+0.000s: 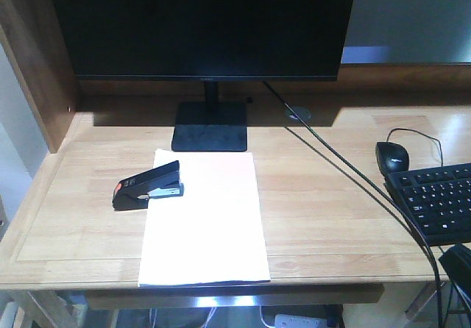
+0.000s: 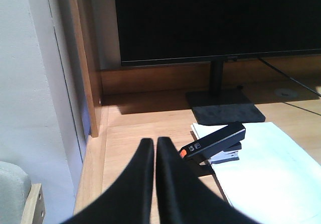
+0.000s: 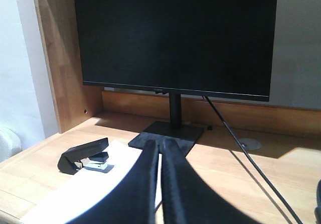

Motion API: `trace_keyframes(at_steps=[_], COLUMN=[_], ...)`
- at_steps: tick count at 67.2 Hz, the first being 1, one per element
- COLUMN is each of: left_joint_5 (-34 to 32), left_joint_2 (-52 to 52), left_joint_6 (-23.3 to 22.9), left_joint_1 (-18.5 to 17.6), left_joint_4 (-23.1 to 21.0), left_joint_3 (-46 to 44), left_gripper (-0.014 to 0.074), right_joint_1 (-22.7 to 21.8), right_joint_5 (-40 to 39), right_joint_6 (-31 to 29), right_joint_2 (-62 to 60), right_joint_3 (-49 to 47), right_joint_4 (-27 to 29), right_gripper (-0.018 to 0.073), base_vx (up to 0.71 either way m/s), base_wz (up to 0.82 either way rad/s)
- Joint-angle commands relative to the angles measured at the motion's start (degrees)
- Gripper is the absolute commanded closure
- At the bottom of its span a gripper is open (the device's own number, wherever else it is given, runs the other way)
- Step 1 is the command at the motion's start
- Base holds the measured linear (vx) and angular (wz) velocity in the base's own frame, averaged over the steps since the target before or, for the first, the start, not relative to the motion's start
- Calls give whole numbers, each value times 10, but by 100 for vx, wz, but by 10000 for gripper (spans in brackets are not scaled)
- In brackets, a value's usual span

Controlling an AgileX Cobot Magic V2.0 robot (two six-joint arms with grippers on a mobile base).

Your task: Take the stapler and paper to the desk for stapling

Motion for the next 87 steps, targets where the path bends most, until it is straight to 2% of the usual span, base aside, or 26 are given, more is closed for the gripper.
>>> trace_keyframes(at_steps=[1, 6, 12, 20, 32, 44, 59, 87], left_joint_5=[-47, -51, -94, -141, -193, -199, -189, -185], left_joint_2=[7, 7, 3, -30, -72, -73, -73, -73], left_joint_6=[-5, -2, 2, -24, -24, -24, -23, -23], left_joint_1=[-2, -2, -2, -2, 0, 0, 0, 0], left_joint_4=[-7, -5, 20, 19, 19, 19, 34, 34], left_joint_3=[-4, 15, 47, 86, 138, 170, 170, 169], left_gripper=[603, 603, 603, 603, 603, 603, 603, 603], right_joint_1=[-2, -2, -2, -2, -2, -2, -2, -2], right_joint_5=[11, 11, 11, 11, 11, 12, 13, 13], right_joint_6=[2, 2, 1, 1, 1, 1, 1, 1], right_joint_2=[6, 6, 6, 6, 6, 6, 6, 6], right_joint_3=[-16, -16, -16, -16, -16, -16, -16, -16], right_joint_4=[-25, -25, -25, -25, -25, -25, -25, -25], right_gripper=[568, 568, 568, 568, 568, 568, 568, 568], base_vx=[0, 0, 0, 0, 0, 0, 0, 0], base_wz=[0, 0, 0, 0, 0, 0, 0, 0])
